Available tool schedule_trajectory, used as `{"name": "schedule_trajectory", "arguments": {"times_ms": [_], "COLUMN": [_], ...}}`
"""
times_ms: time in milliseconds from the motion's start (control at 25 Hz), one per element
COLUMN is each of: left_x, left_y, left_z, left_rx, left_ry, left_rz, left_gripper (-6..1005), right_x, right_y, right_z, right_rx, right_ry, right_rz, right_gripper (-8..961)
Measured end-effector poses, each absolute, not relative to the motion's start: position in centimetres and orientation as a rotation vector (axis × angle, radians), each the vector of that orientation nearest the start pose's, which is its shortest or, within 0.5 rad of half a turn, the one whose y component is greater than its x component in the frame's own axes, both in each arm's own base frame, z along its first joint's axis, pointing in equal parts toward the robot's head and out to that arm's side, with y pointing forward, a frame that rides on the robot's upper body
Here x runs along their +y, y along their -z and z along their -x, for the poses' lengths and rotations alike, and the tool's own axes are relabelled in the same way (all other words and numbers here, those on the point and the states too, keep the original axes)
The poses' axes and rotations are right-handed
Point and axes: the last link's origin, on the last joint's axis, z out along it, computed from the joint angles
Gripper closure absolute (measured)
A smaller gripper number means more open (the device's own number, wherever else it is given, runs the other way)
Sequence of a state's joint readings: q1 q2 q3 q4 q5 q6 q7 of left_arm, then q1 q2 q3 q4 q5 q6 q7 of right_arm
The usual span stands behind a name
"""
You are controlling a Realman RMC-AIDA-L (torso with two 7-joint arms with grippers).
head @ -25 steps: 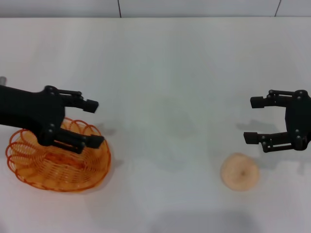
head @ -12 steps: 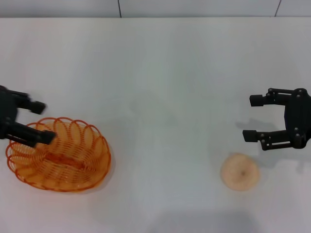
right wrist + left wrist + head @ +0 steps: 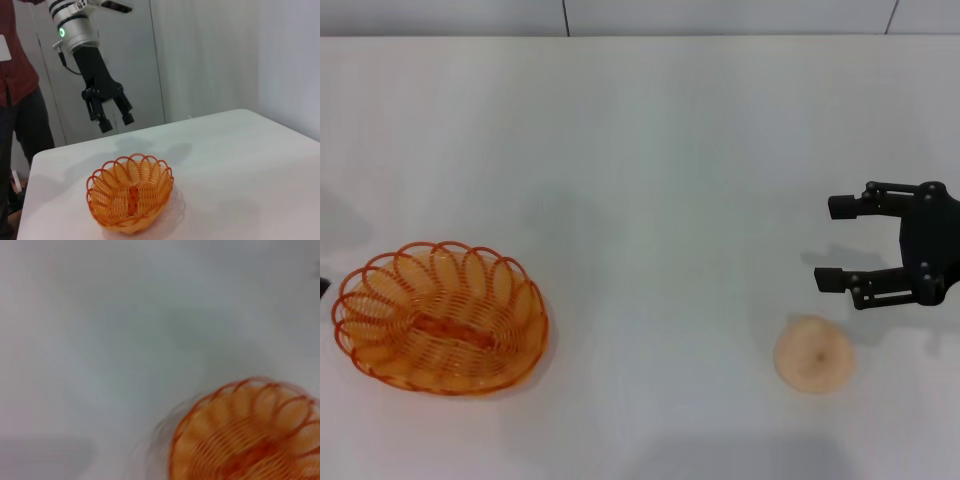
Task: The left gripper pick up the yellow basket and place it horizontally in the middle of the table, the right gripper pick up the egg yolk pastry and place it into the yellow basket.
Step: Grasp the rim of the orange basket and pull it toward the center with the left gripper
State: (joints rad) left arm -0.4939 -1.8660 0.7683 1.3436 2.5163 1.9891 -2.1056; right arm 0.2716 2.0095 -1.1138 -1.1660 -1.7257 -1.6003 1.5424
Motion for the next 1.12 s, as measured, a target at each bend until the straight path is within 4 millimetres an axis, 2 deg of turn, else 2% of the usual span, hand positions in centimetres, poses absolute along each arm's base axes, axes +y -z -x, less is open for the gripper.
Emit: {"name": "schedule_trajectory", "arguments": {"times_ms": [160, 480, 1120], "left_x": [30.3, 30.3, 31.3], "left_y": [-16.2, -14.5, -12.3], "left_z": [28.6, 29.9, 31.4], "left_rx": [-1.155, -1.213, -1.259], "left_ry": [-0.364, -0.388, -0.365], "left_rz": [2.545, 2.515, 2.497], "left_gripper": [216, 229, 256], "right_x": [29.9, 29.9, 30.0], "right_y": [-4.5, -4.2, -4.0], "right_z": [-23.0, -22.8, -22.7], "right_rx": [0.305, 0.297, 0.304], "right_ry": [-0.587, -0.587, -0.589], "right_rz": [2.831, 2.845, 2.848], "right_gripper": [95, 95, 95]}}
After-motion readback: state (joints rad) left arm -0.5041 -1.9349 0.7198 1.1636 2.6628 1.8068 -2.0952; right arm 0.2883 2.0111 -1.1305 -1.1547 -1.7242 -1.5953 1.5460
